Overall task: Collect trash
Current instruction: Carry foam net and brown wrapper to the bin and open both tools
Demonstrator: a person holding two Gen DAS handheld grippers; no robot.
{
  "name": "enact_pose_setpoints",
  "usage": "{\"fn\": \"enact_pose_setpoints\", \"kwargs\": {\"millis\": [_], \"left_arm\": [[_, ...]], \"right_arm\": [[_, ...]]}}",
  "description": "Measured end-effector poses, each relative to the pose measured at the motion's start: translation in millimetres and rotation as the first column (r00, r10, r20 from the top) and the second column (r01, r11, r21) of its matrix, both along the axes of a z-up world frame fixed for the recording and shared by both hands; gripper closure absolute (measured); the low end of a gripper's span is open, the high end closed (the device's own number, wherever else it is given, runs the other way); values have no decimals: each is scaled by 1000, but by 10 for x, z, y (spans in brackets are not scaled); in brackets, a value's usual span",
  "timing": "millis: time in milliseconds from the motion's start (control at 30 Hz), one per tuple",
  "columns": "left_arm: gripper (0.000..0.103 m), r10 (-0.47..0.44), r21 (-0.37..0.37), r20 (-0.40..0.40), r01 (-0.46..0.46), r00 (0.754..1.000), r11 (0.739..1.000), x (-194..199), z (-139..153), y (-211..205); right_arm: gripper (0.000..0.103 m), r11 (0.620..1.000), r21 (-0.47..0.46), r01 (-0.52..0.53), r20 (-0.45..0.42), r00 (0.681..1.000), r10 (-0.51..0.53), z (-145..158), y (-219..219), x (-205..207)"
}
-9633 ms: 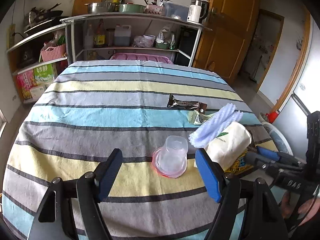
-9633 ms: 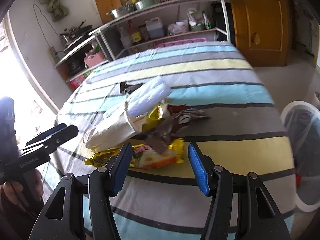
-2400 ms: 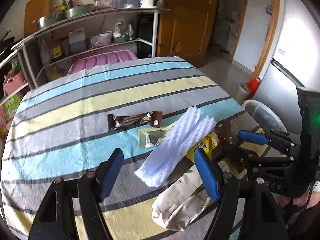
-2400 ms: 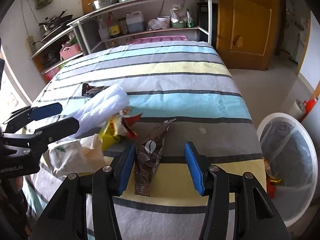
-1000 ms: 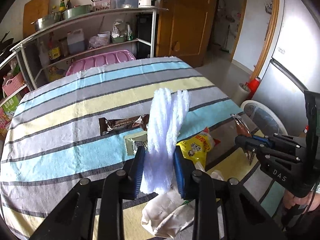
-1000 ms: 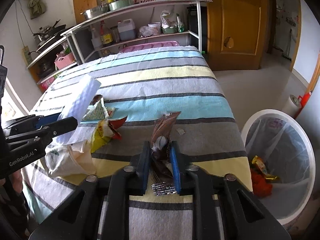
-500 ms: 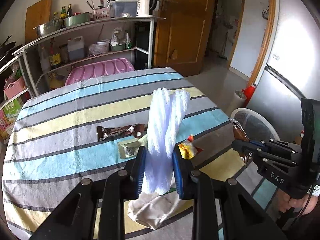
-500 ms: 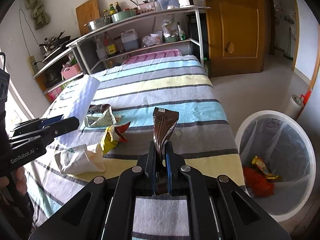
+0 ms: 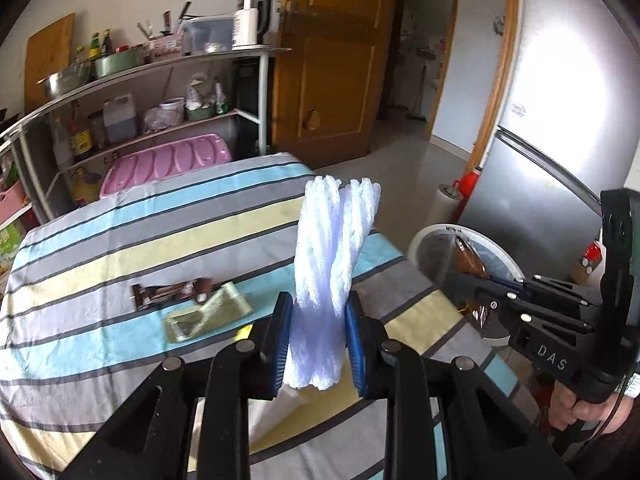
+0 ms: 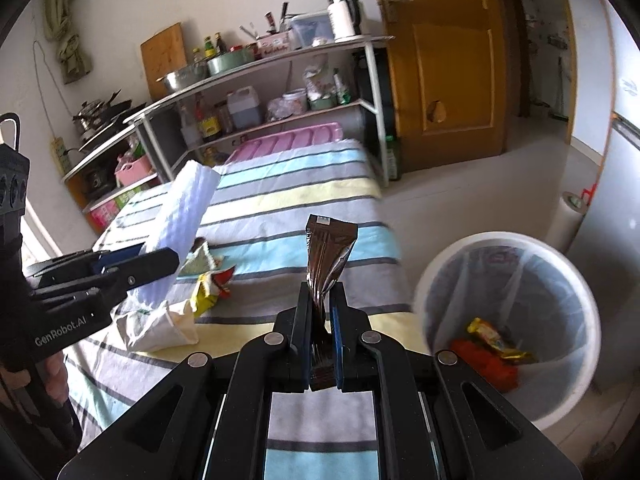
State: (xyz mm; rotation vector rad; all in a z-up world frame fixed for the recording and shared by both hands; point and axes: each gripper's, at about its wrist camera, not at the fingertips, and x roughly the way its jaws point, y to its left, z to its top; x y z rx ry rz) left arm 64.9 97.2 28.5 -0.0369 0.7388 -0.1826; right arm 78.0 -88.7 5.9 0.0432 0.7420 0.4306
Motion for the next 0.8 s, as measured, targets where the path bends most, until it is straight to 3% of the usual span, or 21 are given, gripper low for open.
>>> {"fn": "enact_pose_setpoints", "kwargs": {"millis": [433, 800], "left_arm": [[76, -151, 3, -6, 151, 988, 988, 255, -4, -872], [76, -266, -8, -74, 266, 961, 964, 470, -212, -1646]], "right_arm": [[95, 986, -15, 167, 10, 986, -167, 70, -860, 42], [95, 963, -55, 265, -66, 961, -268, -201, -1501, 190]]}}
